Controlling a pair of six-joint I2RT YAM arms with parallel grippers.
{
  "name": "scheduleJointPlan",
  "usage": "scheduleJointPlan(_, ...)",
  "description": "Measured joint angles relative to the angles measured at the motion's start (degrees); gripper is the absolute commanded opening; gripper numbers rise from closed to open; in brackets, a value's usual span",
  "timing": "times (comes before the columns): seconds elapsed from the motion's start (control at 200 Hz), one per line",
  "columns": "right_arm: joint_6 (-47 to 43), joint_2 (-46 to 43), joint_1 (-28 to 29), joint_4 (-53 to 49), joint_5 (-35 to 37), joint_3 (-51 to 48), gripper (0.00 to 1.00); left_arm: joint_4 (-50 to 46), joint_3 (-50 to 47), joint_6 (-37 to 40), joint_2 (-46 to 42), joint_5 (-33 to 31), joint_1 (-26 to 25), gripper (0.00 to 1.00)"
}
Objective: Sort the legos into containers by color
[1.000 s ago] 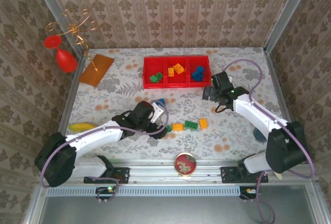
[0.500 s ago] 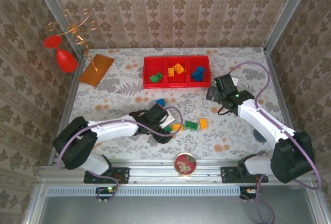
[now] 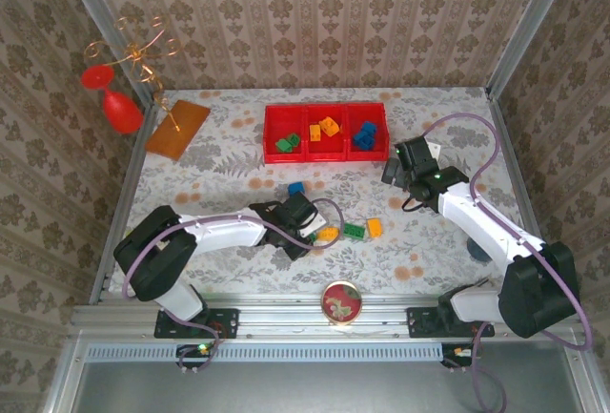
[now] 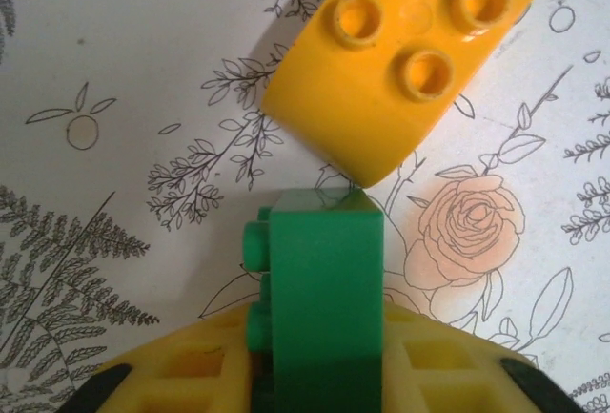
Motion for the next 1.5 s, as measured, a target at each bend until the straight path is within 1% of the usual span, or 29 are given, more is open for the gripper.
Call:
scheduleJointPlan(0.215, 0.17, 0.0, 0.02, 0.0, 0.37, 0.0, 1.0, -1.49, 0.04, -0.02, -1.03, -2.34, 0.0, 0.18)
scheduleJointPlan(0.415, 0.63, 0.0, 0.02, 0.0, 0.39, 0.0, 1.0, -2.54, 0.15, -0.2, -6.64, -4.7, 0.59, 0.18)
scheduleJointPlan(0.685, 1.46, -1.51, 0.02, 0.04, 0.39, -0.66, 1.0, -5.88, 5.79, -3.41, -12.15, -12.46, 5.4, 0.2)
scheduleJointPlan(0.805, 1.68, -2.78, 0.02, 0.0, 0.39, -1.57, 1.0, -5.81, 7.8, -4.63, -14.03, -14.1, 7.89, 0.21)
scheduleJointPlan(0.975, 1.88, -3.67, 0.02, 0.0, 0.39, -1.86, 1.0, -4.0, 8.24, -6.82, -16.24, -13.46, 13.79, 0.23)
scheduleJointPlan(1.16, 1.97, -4.17, 0.0, 0.0, 0.37, -1.88, 1.0, -1.11, 8.46, -8.9, -16.06, -10.01, 21.64, 0.23)
scheduleJointPlan(1.275, 2.19, -4.17, 0.02, 0.0, 0.35, -1.92, 1.0, -0.22, 10.99, -9.14, -13.57, -7.93, 25.38, 0.23)
scheduleJointPlan(1.5, 2.54, -4.17, 0.02, 0.0, 0.33, -1.92, 1.0, 2.4, 16.76, -9.16, -6.62, -3.61, 30.67, 0.23)
